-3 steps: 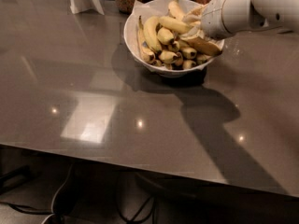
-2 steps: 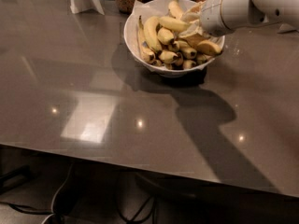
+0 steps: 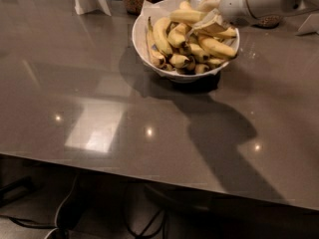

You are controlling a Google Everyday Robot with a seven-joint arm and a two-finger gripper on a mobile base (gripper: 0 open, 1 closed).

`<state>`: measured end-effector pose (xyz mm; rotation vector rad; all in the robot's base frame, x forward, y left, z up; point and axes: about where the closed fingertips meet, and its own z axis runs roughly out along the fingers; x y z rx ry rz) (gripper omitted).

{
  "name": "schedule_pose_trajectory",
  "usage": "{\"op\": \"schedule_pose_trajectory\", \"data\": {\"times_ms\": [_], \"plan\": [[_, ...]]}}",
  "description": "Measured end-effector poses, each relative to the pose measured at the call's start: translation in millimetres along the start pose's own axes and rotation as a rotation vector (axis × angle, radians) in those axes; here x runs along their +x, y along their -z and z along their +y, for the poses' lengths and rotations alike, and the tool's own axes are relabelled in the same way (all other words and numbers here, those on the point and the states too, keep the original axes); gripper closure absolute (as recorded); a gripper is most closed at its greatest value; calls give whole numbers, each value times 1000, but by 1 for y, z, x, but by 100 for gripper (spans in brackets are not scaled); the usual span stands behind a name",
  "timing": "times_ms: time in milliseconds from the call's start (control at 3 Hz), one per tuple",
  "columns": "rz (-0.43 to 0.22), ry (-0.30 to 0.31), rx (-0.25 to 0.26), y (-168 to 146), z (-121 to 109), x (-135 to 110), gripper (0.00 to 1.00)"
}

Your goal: Pick banana from white bowl

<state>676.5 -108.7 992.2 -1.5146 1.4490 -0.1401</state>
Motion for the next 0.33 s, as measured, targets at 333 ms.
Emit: {"op": "schedule_pose_trajectory", "data": {"times_ms": [333], "plan": [[-97, -23, -24, 26, 4, -10, 100]]}}
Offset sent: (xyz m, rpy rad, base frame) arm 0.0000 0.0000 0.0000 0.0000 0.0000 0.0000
